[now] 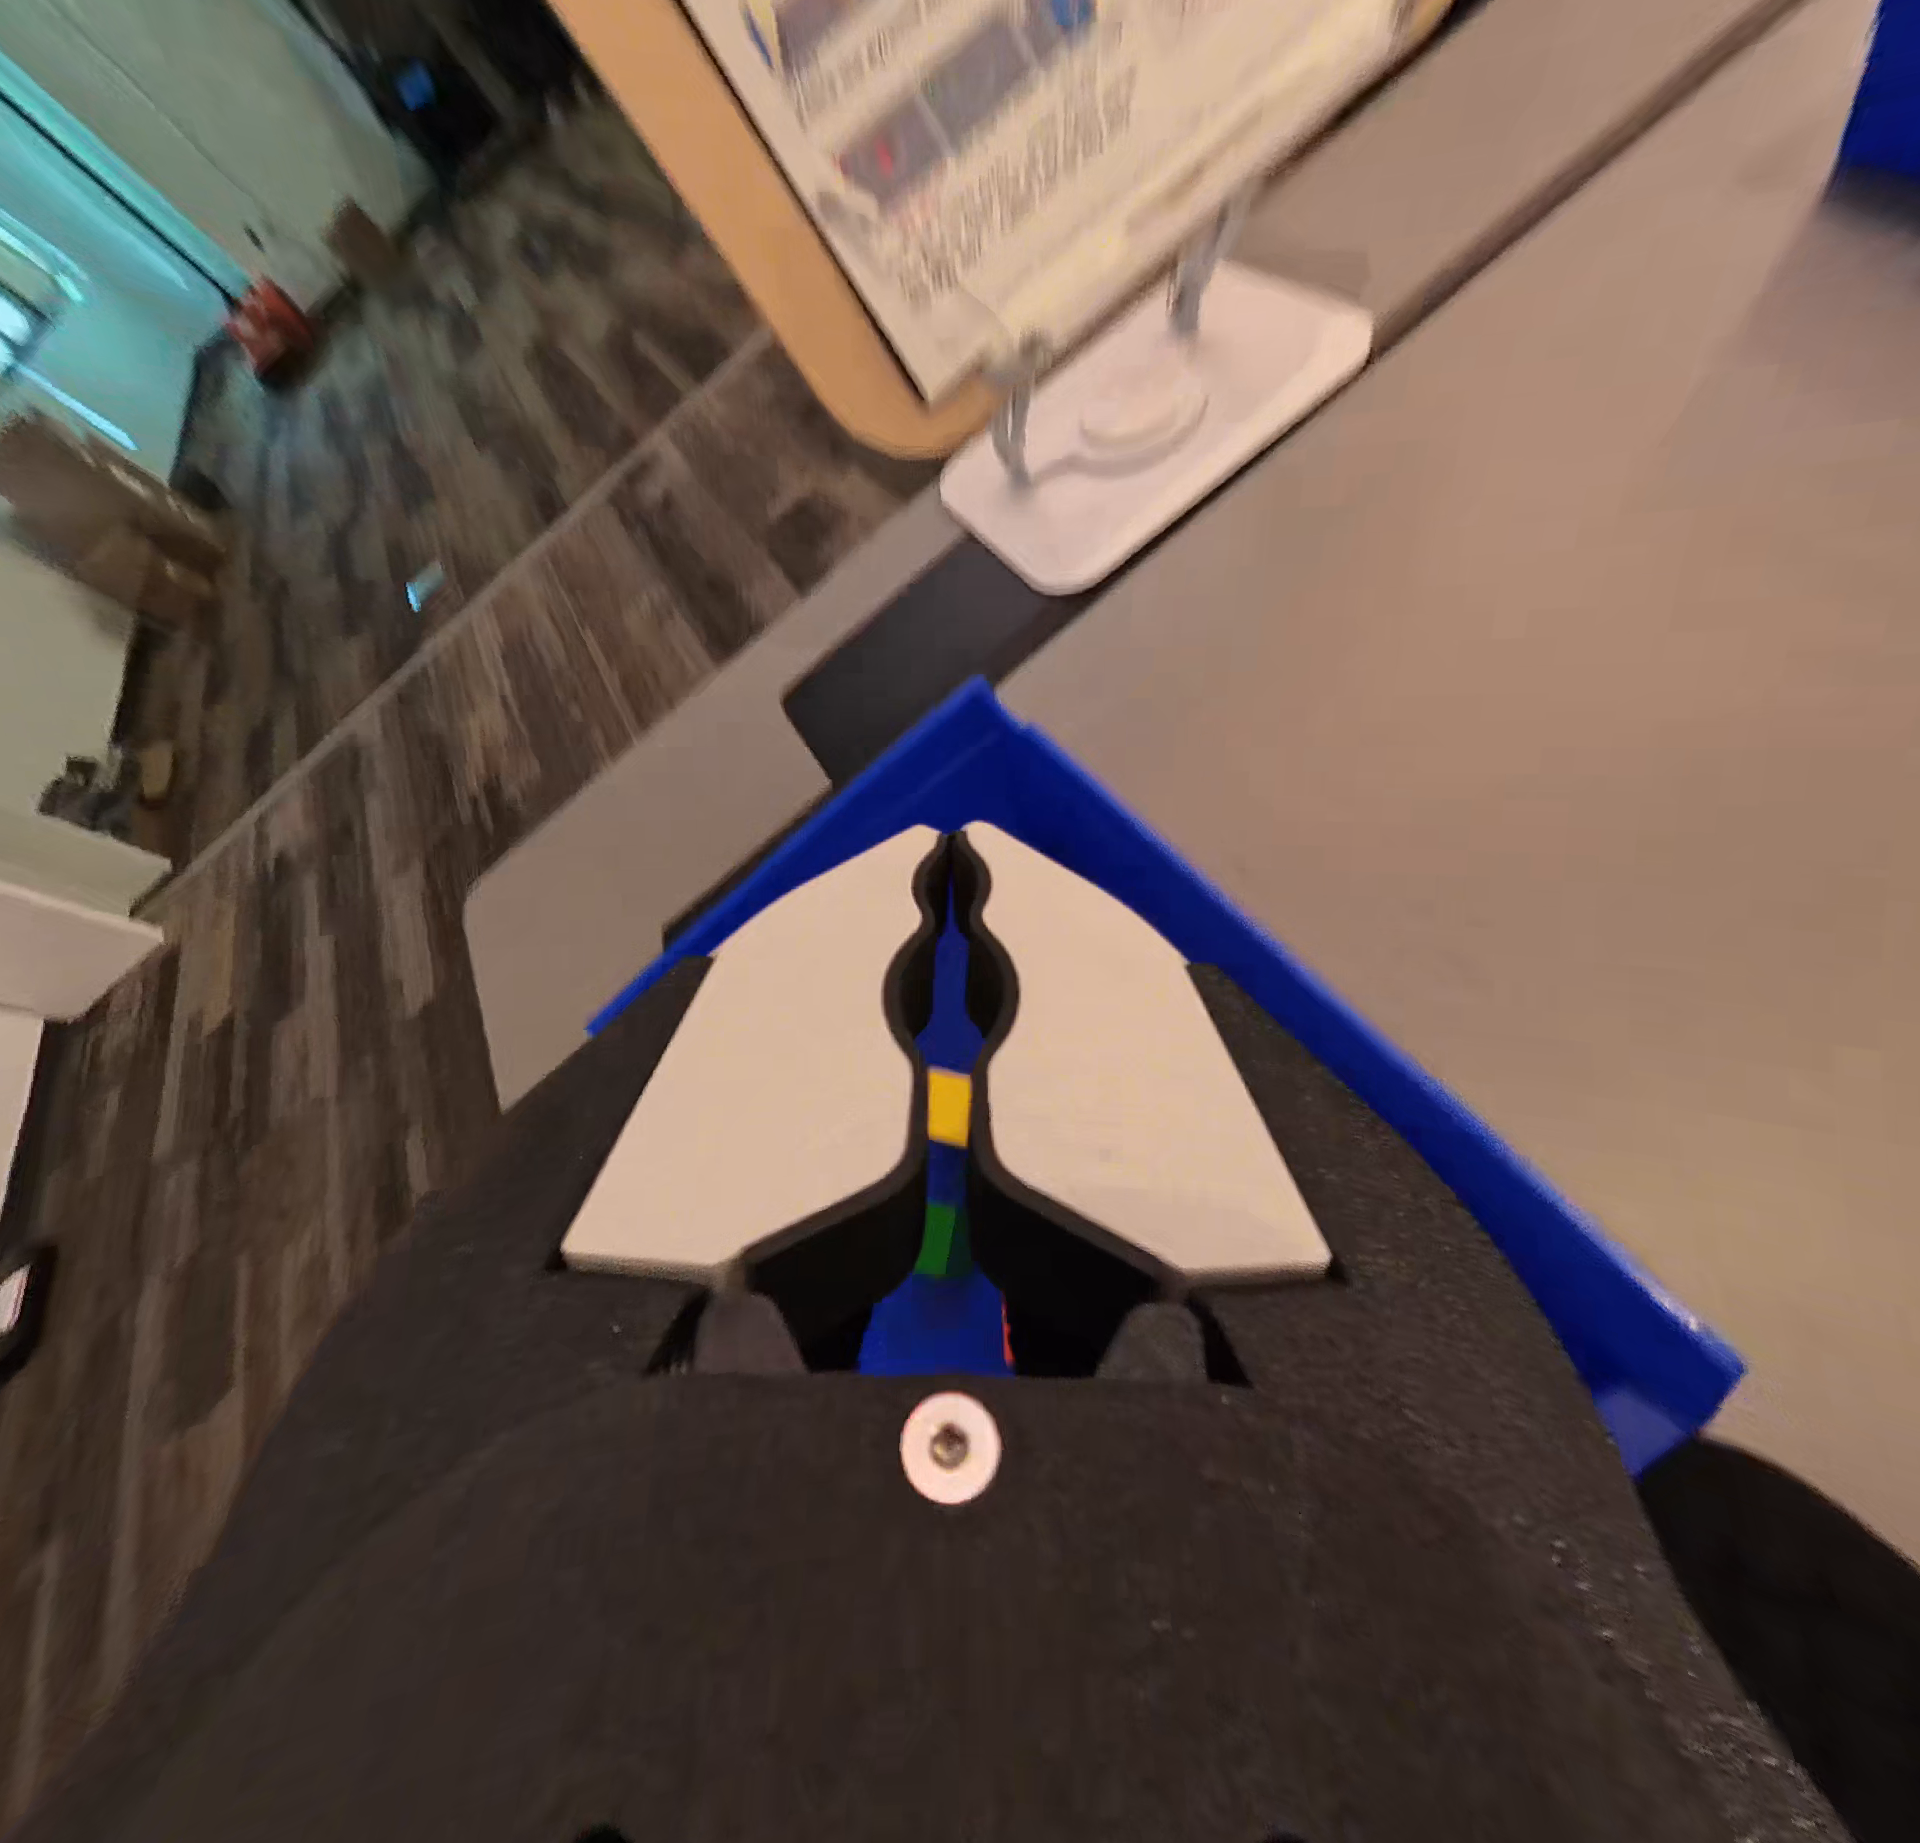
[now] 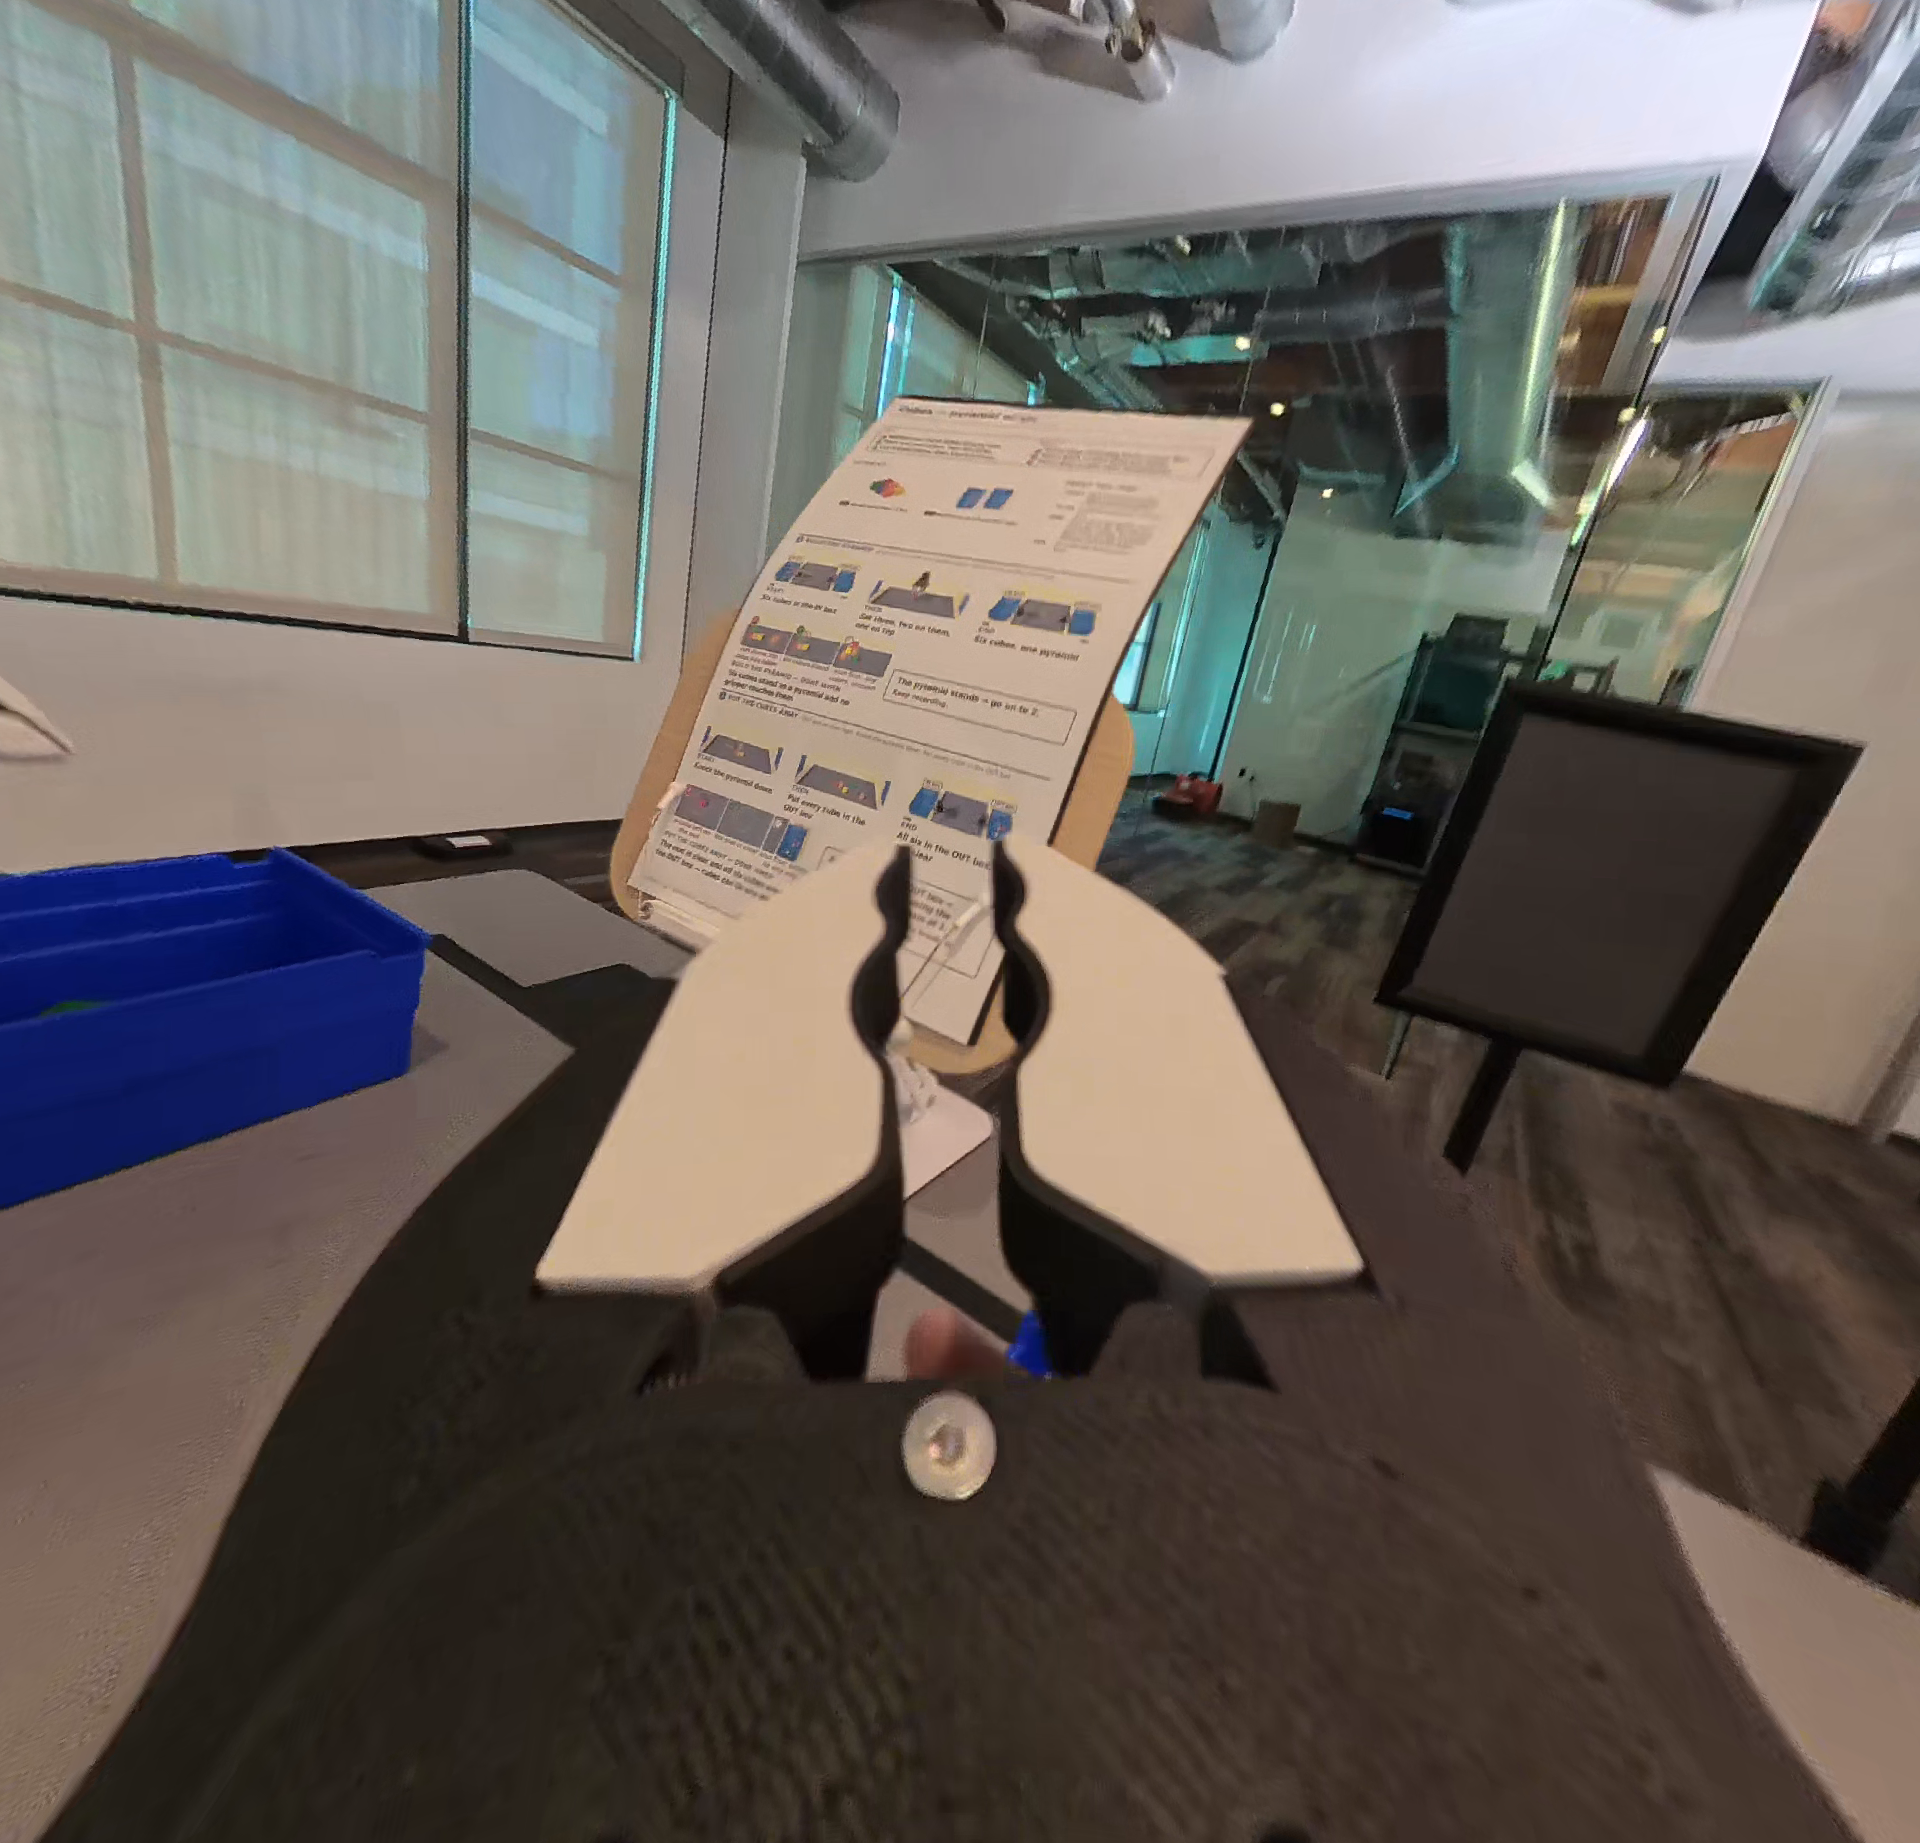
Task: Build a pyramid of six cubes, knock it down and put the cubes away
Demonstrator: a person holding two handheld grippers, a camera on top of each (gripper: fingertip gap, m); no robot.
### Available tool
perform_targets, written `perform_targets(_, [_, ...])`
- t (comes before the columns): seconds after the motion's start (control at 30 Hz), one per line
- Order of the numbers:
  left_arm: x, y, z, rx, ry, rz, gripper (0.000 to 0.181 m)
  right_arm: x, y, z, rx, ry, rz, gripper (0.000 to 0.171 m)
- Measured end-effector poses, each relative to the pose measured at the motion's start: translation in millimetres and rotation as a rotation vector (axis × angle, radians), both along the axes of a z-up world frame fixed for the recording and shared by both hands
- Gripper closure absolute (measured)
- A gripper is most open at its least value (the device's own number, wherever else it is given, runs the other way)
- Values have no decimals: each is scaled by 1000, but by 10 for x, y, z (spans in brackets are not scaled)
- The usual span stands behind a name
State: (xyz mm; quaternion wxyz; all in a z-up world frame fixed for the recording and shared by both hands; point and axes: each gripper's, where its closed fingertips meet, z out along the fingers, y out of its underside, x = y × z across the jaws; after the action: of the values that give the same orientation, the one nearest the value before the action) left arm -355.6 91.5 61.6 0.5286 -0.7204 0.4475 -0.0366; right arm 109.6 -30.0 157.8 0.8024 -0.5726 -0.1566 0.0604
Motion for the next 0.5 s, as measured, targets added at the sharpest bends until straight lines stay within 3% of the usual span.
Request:
perform_targets(0.03, [23, -29, 106, 38, -50, -19, 181, -50, -31, 15, 22, -42, 2, 170])
perform_targets(0.2, [-53, -100, 188, 75, -109, -56, 181, -278, -156, 102, 96, -126, 30, 170])
perform_targets(0.37, [-312, -26, -383, -74, 148, -25, 181, -480, -279, 143, 80, -95, 147, 170])
perform_targets(0.5, [-309, 9, -848, -191, 309, -69, 181, -651, -415, 98, 9, -39, 402, 171])
